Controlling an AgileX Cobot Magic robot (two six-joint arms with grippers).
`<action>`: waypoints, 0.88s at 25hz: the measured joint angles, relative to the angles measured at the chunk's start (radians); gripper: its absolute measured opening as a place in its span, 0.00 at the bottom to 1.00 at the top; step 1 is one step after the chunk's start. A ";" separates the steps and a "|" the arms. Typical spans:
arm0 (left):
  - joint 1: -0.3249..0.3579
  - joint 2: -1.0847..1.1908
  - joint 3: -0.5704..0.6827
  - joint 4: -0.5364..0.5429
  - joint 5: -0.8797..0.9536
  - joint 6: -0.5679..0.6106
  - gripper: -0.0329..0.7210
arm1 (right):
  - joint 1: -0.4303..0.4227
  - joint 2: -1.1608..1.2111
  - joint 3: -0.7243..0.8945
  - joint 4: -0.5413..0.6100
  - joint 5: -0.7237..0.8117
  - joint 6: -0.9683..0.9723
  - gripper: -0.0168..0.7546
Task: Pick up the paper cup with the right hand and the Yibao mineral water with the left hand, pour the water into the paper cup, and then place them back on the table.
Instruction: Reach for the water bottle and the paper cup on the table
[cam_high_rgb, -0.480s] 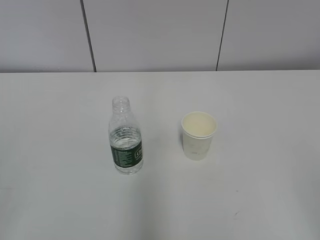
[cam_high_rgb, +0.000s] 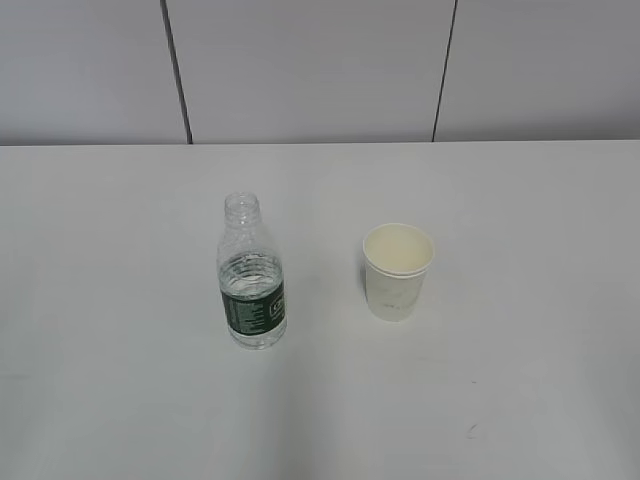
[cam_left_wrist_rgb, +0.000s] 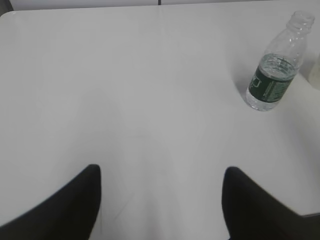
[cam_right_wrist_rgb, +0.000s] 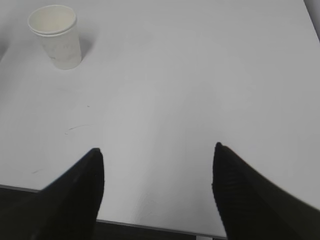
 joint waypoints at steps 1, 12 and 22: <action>0.000 0.000 0.000 0.000 0.000 0.000 0.66 | 0.000 0.000 0.000 0.000 0.000 0.000 0.71; 0.000 0.000 0.000 0.000 0.000 0.000 0.66 | 0.000 0.000 0.000 0.000 0.000 0.000 0.71; 0.000 0.000 0.000 0.000 0.000 0.000 0.74 | 0.000 0.000 -0.015 -0.012 -0.030 0.000 0.71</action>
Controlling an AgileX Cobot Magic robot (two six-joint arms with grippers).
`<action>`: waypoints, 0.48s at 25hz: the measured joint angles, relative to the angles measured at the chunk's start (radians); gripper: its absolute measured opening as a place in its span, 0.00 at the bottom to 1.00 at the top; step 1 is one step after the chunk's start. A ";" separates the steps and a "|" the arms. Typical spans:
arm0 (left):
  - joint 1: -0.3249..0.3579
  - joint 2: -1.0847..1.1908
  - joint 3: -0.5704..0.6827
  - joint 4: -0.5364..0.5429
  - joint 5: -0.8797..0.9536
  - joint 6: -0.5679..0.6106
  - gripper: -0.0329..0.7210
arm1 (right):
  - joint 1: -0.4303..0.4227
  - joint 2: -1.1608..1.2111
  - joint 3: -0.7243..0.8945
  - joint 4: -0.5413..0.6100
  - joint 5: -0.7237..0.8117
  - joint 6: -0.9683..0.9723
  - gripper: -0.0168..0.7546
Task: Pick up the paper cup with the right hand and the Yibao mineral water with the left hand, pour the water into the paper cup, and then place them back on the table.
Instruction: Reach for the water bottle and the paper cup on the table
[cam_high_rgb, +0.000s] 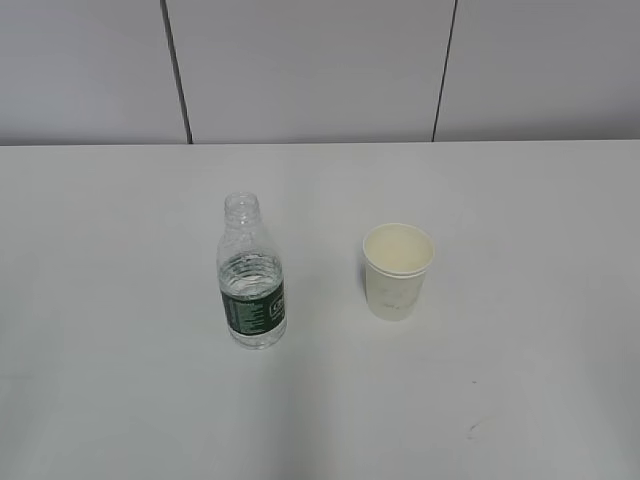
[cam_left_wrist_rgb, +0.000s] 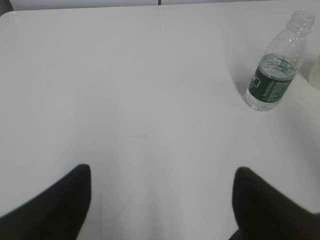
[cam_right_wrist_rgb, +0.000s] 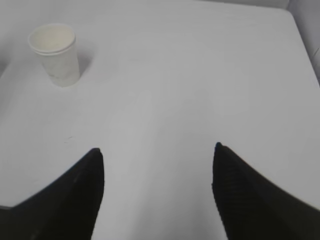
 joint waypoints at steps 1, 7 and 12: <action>0.000 0.000 0.000 0.000 -0.001 0.000 0.76 | 0.000 0.000 -0.002 0.000 -0.017 0.000 0.71; 0.000 0.000 -0.010 -0.012 -0.019 0.000 0.85 | 0.000 0.000 -0.005 0.000 -0.209 0.000 0.72; 0.000 0.000 -0.023 -0.026 -0.219 0.012 0.84 | 0.000 0.023 0.016 0.008 -0.338 0.000 0.72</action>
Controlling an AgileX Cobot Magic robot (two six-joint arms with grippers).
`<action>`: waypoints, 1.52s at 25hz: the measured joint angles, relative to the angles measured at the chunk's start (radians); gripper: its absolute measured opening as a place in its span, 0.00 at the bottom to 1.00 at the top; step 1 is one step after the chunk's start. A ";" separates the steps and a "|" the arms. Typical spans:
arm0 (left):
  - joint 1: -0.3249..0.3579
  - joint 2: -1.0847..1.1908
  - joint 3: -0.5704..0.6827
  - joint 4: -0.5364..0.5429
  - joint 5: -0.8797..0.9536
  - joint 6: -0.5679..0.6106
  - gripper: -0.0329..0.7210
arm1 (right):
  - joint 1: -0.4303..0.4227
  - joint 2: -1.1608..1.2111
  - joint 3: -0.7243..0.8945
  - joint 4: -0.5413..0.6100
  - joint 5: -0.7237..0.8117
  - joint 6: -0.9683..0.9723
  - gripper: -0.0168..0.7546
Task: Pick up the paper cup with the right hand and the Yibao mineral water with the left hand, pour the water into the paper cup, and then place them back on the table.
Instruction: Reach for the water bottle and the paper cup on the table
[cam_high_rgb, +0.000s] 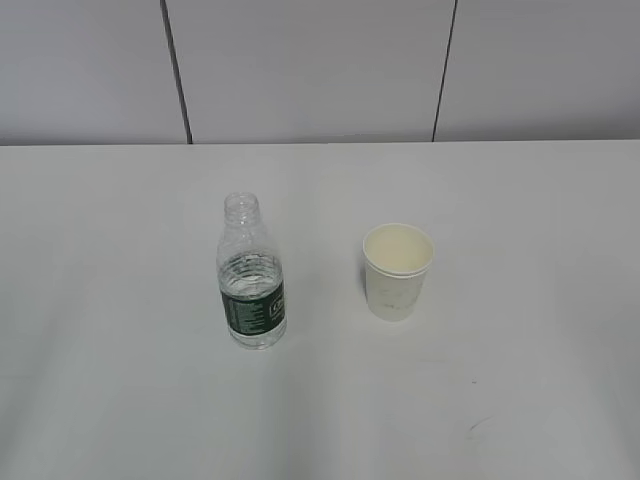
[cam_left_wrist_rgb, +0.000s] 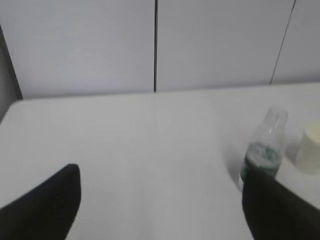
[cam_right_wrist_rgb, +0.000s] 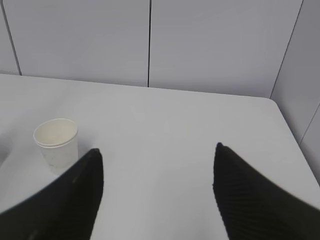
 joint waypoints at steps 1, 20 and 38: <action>0.000 0.000 0.003 -0.001 -0.055 0.012 0.84 | 0.000 0.025 0.007 0.000 -0.027 0.000 0.72; 0.000 0.357 0.280 -0.054 -0.865 0.050 0.81 | 0.000 0.503 0.256 0.000 -0.811 -0.027 0.72; -0.131 1.049 0.280 -0.057 -1.403 0.050 0.80 | 0.000 1.174 0.260 -0.263 -1.475 0.045 0.72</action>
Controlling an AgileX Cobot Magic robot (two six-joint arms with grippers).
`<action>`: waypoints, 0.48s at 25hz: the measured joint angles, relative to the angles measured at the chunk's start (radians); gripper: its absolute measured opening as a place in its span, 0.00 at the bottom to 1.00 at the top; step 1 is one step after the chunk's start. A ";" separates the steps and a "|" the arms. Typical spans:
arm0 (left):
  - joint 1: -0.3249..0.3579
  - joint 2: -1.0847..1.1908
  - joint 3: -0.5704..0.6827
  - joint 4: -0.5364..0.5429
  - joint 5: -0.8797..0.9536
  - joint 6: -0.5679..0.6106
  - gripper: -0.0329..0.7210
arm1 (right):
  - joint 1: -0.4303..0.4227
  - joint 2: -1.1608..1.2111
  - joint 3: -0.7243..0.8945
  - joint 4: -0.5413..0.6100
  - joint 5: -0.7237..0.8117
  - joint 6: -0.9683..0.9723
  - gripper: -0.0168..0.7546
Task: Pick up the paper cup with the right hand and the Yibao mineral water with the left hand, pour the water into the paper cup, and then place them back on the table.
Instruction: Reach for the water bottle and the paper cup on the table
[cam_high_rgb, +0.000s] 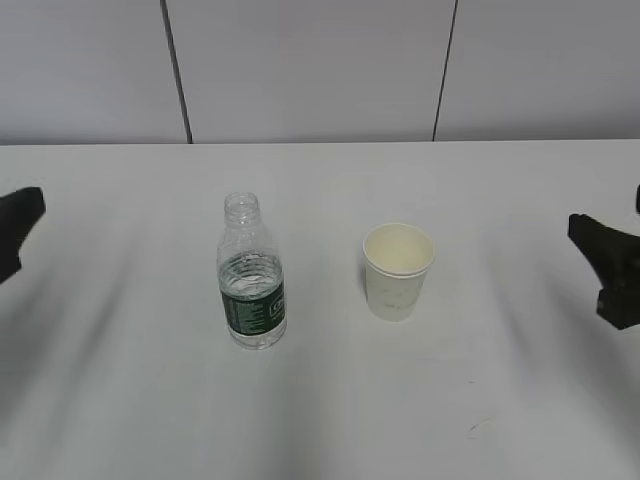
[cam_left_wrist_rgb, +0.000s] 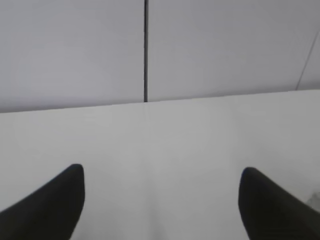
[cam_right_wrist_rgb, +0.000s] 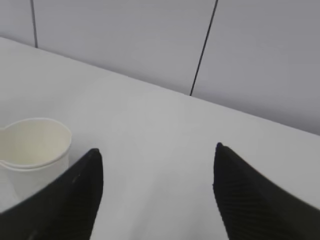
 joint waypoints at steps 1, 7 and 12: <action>-0.014 0.039 0.000 0.000 -0.023 0.000 0.80 | 0.000 0.033 0.000 -0.011 -0.018 0.002 0.72; -0.058 0.228 -0.001 0.002 -0.162 0.000 0.79 | 0.000 0.186 0.000 -0.066 -0.098 0.004 0.72; -0.059 0.367 -0.004 0.024 -0.184 0.000 0.78 | 0.000 0.334 -0.003 -0.135 -0.203 0.006 0.72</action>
